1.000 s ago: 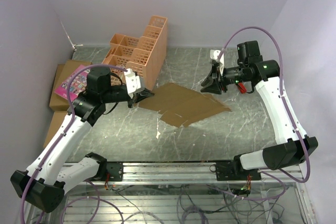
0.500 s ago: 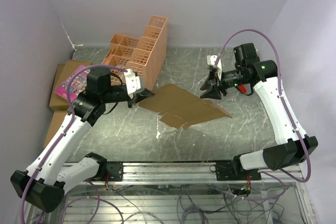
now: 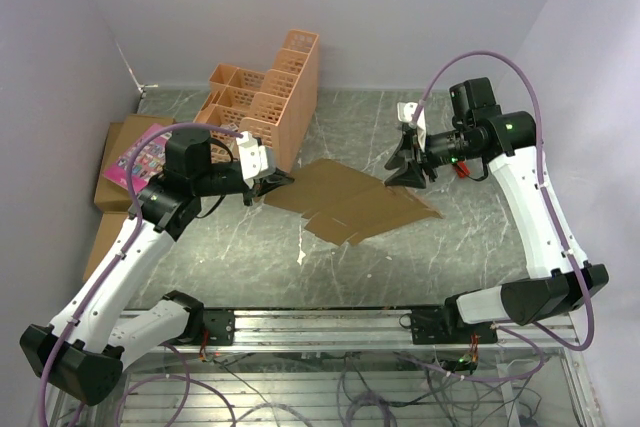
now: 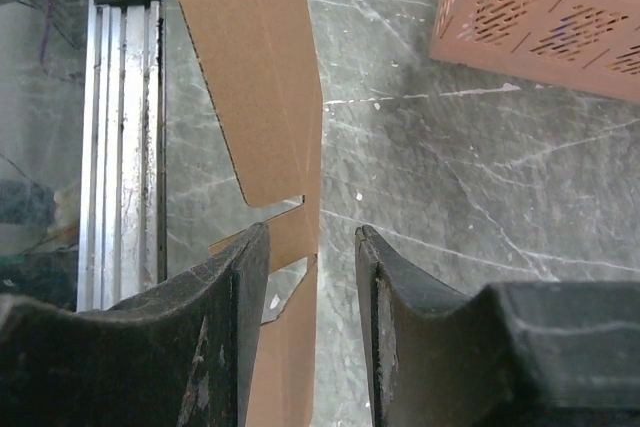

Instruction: Fold the paper box

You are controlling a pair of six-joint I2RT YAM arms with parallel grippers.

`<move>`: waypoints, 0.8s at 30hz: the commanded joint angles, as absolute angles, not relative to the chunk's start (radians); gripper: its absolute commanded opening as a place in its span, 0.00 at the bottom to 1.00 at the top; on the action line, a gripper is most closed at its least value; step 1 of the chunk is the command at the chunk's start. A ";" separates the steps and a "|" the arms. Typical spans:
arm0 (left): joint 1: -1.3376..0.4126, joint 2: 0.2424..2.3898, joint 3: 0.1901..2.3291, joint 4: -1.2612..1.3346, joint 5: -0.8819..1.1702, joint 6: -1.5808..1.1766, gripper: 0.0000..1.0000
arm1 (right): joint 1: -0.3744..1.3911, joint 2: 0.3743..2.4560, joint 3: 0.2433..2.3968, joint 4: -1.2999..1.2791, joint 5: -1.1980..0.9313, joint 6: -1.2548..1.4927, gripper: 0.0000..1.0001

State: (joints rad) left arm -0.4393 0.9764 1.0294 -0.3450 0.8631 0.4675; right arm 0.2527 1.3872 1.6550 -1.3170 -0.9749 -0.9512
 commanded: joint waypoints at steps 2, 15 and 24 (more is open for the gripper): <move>-0.436 0.969 1.060 -0.338 0.910 0.482 0.07 | 0.259 1.382 1.646 -1.326 -0.953 -0.953 0.40; -0.436 0.978 1.058 -0.329 0.916 0.477 0.07 | 0.274 1.401 1.595 -1.339 -0.998 -0.996 0.36; -0.436 0.979 1.061 -0.330 0.928 0.475 0.07 | 0.306 1.389 1.529 -1.249 -0.985 -0.926 0.30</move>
